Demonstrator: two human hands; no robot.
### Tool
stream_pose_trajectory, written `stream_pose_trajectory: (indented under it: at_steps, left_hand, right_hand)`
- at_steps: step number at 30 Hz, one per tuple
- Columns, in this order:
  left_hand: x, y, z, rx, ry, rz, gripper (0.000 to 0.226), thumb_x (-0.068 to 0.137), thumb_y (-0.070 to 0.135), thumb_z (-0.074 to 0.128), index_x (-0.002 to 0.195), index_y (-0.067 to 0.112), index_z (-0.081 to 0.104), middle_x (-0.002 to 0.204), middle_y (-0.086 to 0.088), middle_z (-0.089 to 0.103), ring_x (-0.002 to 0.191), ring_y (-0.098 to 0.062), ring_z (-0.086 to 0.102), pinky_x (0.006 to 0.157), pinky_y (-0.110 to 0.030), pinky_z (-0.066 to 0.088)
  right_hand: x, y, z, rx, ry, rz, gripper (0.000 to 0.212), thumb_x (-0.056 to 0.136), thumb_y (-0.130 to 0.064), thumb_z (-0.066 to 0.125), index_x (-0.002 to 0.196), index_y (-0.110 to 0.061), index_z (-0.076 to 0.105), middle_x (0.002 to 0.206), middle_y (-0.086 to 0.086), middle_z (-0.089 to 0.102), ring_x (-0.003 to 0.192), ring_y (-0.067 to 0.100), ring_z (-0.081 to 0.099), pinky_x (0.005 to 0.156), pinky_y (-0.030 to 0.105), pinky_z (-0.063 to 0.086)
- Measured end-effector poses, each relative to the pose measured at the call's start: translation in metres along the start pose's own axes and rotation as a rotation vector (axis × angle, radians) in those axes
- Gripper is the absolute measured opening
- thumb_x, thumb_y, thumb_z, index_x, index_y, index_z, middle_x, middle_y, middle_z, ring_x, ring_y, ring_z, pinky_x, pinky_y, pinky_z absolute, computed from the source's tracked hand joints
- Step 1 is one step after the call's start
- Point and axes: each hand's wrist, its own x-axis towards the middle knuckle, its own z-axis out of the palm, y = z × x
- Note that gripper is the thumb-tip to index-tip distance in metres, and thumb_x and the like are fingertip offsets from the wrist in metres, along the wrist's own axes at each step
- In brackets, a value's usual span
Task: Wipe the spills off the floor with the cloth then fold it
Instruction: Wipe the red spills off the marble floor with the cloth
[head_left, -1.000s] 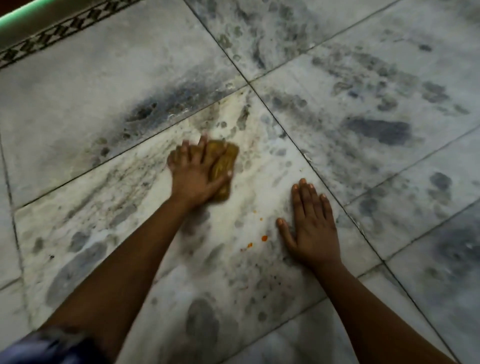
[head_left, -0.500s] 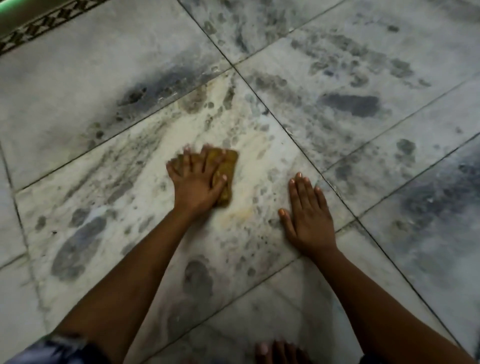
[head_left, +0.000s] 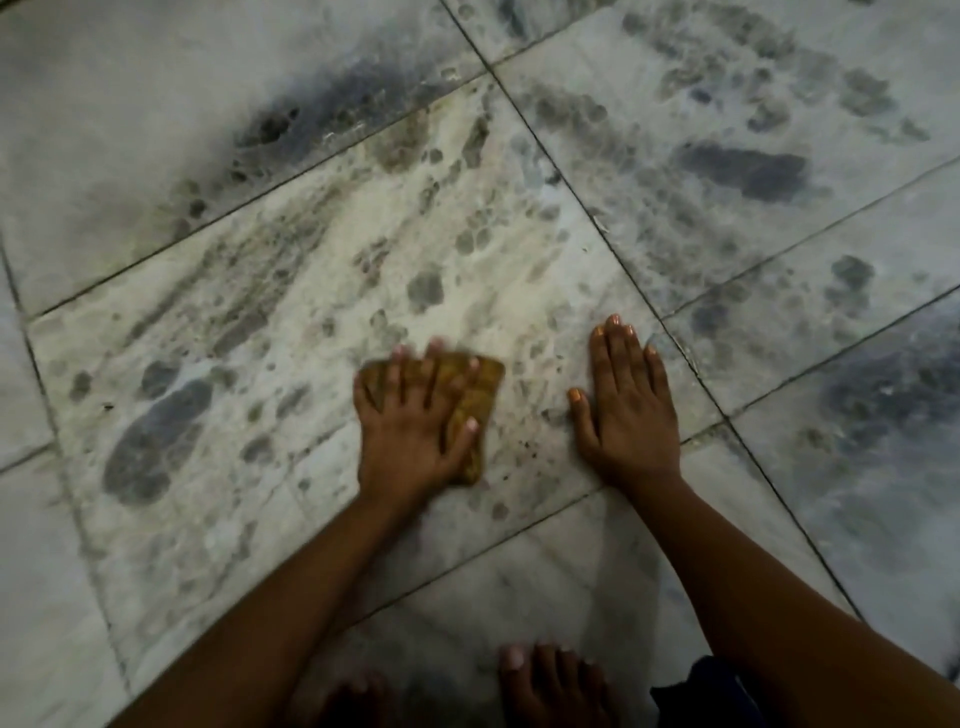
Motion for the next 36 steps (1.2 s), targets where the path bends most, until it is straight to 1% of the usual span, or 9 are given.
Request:
stream_pose_trajectory:
  at_steps: [6,9,12,16,21,24,29,32,36]
  left_hand:
    - [0.115,-0.020,-0.024,-0.071,-0.002,-0.438,0.061,0.093,0.054,0.022,0.149,0.034,0.009,0.159,-0.006,0.008,0.144,-0.037,-0.001,0.110,-0.063,-0.003]
    - [0.099,0.025,-0.019,-0.014,-0.028,-0.327,0.062,0.095,0.049,0.022,0.149,0.028,0.000,0.158,-0.012,0.007,0.144,-0.037,0.001,0.110,-0.063,-0.001]
    - [0.020,0.066,-0.005,0.011,-0.024,-0.051,0.063,0.089,0.051,0.028,0.148,0.035,0.013,0.157,-0.007,0.015,0.143,-0.037,0.012,0.108,-0.066,0.005]
    - [-0.040,0.023,0.002,-0.006,-0.054,0.085,0.062,0.084,0.054,0.034,0.144,0.039,0.026,0.152,-0.003,0.030,0.139,-0.033,0.020,0.107,-0.063,0.011]
    - [0.023,-0.065,-0.013,-0.038,-0.019,-0.407,0.066,0.089,0.056,0.018,0.148,0.027,0.021,0.157,-0.009,0.016,0.144,-0.037,0.007,0.111,-0.061,-0.001]
    - [0.072,-0.057,-0.022,-0.042,-0.046,-0.525,0.058,0.096,0.051,0.022,0.149,0.033,0.010,0.158,-0.007,0.008,0.144,-0.037,0.000,0.111,-0.061,-0.004]
    - [0.080,0.045,-0.012,0.025,-0.103,-0.171,0.063,0.093,0.054,0.015,0.150,0.030,0.003,0.159,-0.005,0.004,0.144,-0.035,-0.002,0.111,-0.061,-0.006]
    - [0.032,0.090,-0.005,-0.001,-0.079,0.084,0.057,0.092,0.052,0.025,0.147,0.039,0.019,0.158,-0.001,0.013,0.144,-0.035,0.008,0.107,-0.067,0.002]
    - [-0.013,0.044,0.004,0.026,-0.047,0.322,0.059,0.084,0.054,0.034,0.141,0.041,0.032,0.153,-0.002,0.029,0.138,-0.032,0.021,0.106,-0.067,0.015]
  right_hand:
    - [0.000,-0.001,-0.001,0.002,-0.005,0.001,0.066,0.091,-0.039,0.028,0.146,-0.004,0.023,0.154,0.015,0.020,0.143,0.021,0.015,0.116,0.036,0.006]
    - [0.000,0.000,-0.001,-0.006,-0.010,0.006,0.065,0.091,-0.039,0.028,0.147,-0.005,0.023,0.154,0.016,0.020,0.143,0.022,0.016,0.116,0.034,0.003]
    - [0.000,0.000,-0.003,-0.019,-0.009,0.006,0.065,0.091,-0.038,0.027,0.146,-0.004,0.025,0.153,0.017,0.022,0.142,0.025,0.019,0.115,0.034,0.003]
    - [0.000,-0.001,-0.003,-0.013,-0.013,-0.004,0.066,0.091,-0.040,0.025,0.147,-0.004,0.021,0.155,0.016,0.018,0.143,0.023,0.013,0.116,0.034,0.002]
    - [-0.001,0.000,-0.001,-0.004,-0.001,-0.003,0.066,0.092,-0.040,0.025,0.148,-0.005,0.021,0.155,0.015,0.016,0.144,0.022,0.012,0.115,0.032,0.000]
    - [-0.001,0.000,0.000,0.010,0.005,-0.007,0.064,0.092,-0.038,0.023,0.147,-0.004,0.022,0.155,0.015,0.017,0.143,0.024,0.014,0.115,0.031,0.000]
    - [-0.006,0.006,-0.006,0.018,0.067,0.102,0.062,0.094,-0.036,0.020,0.147,-0.004,0.024,0.155,0.015,0.017,0.143,0.024,0.014,0.116,0.034,0.004]
    - [-0.016,0.017,-0.008,-0.013,0.035,0.134,0.063,0.093,-0.036,0.020,0.146,-0.003,0.027,0.153,0.017,0.022,0.142,0.028,0.021,0.114,0.035,0.006]
    - [-0.015,0.020,-0.008,-0.013,0.028,0.132,0.063,0.092,-0.036,0.022,0.146,-0.005,0.026,0.154,0.016,0.022,0.143,0.026,0.020,0.115,0.035,0.007]
